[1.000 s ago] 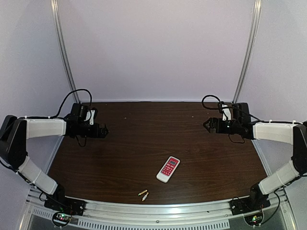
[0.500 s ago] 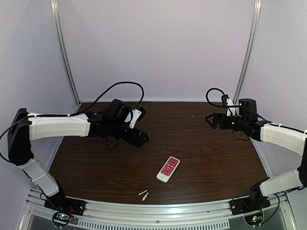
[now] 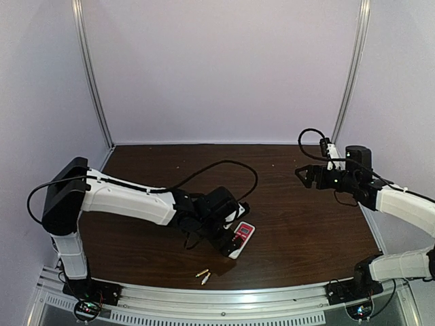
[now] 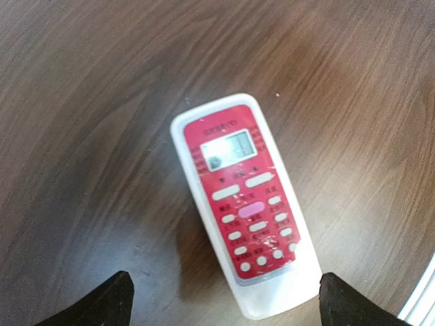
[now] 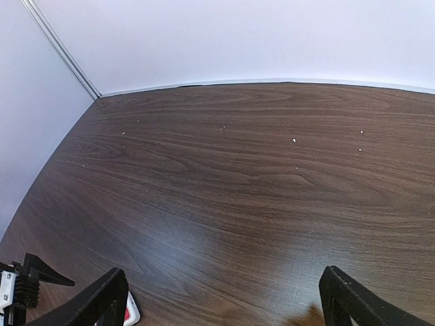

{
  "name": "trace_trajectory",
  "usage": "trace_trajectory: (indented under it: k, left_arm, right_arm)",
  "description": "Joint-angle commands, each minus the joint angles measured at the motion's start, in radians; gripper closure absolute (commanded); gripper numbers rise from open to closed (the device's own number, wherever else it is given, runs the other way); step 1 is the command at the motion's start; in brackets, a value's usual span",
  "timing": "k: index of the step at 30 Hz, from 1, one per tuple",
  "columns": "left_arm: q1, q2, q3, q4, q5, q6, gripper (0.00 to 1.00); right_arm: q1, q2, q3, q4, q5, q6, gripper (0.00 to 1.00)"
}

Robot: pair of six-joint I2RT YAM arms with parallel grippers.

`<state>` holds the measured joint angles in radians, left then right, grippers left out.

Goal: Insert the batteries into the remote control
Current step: Pick up the remote control from the center of the board.

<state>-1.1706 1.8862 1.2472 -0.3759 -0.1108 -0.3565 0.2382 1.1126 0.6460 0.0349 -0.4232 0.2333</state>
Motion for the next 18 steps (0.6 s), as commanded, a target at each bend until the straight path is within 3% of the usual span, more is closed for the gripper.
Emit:
trace_trajectory:
  k: [1, 12, 18]
  left_arm:
    - [-0.04, 0.048, 0.043, -0.017, -0.024, -0.043, 0.04]
    - [-0.099, 0.133, 0.106, -0.063, -0.07, -0.113, 0.1]
    - [-0.099, 0.177, 0.139, -0.127, -0.145, -0.153, 0.19]
  right_arm:
    - [0.008, -0.027, -0.035, 0.018, -0.002, 0.0, 0.0]
    - [0.007, -0.034, -0.041, 0.022, 0.001, -0.006, 0.0]
    - [0.006, -0.041, -0.045, 0.022, 0.002, -0.007, 0.0]
